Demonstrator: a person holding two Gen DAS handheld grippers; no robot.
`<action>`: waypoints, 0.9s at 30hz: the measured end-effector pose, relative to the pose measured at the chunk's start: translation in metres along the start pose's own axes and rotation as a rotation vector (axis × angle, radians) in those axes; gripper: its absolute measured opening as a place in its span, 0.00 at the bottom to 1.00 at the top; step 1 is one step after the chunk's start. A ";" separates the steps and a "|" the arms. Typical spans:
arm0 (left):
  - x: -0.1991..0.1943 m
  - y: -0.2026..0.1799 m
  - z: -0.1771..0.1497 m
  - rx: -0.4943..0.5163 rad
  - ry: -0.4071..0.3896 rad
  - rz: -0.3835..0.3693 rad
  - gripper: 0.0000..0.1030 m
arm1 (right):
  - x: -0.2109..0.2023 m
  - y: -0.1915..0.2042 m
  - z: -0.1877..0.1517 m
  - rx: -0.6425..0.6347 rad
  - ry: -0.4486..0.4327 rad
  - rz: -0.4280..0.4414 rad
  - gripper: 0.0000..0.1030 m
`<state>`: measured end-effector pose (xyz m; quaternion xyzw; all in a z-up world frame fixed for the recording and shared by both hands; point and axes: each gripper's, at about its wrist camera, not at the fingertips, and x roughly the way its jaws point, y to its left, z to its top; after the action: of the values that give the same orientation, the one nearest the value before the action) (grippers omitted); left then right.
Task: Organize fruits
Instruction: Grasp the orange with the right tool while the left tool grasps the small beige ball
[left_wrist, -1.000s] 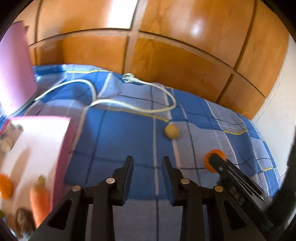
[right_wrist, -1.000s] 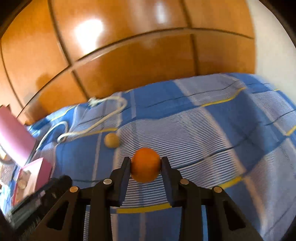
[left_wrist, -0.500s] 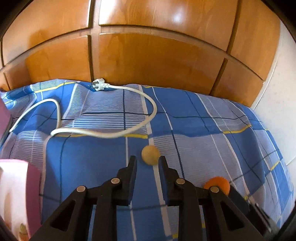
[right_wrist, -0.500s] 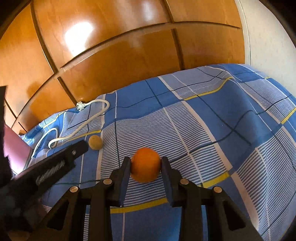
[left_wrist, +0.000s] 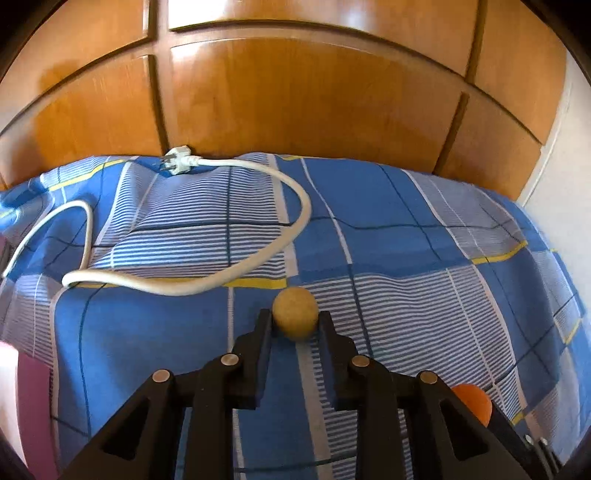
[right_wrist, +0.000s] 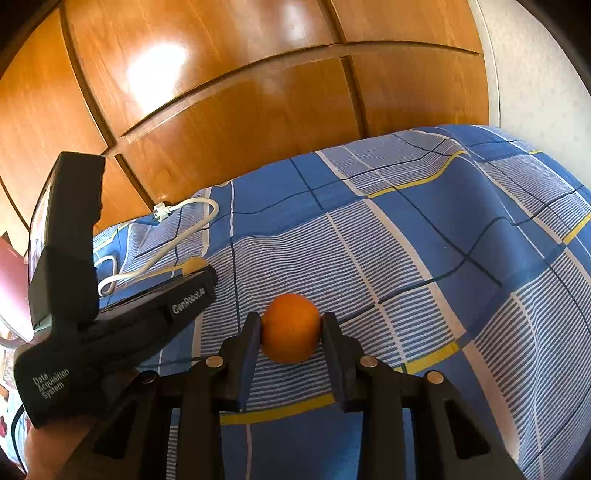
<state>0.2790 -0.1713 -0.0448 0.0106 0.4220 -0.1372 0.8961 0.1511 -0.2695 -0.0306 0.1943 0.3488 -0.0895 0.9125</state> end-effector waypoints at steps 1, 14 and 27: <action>-0.002 0.005 -0.001 -0.020 -0.005 0.003 0.23 | 0.000 0.000 0.000 0.001 0.001 0.000 0.33; -0.071 0.045 -0.054 -0.134 -0.018 0.054 0.23 | 0.010 -0.006 0.000 0.041 0.039 0.064 0.37; -0.137 0.047 -0.143 -0.080 -0.040 0.072 0.23 | 0.000 -0.008 -0.011 0.083 0.077 0.098 0.33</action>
<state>0.1003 -0.0748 -0.0377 -0.0128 0.4086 -0.0880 0.9083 0.1422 -0.2720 -0.0397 0.2523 0.3697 -0.0517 0.8928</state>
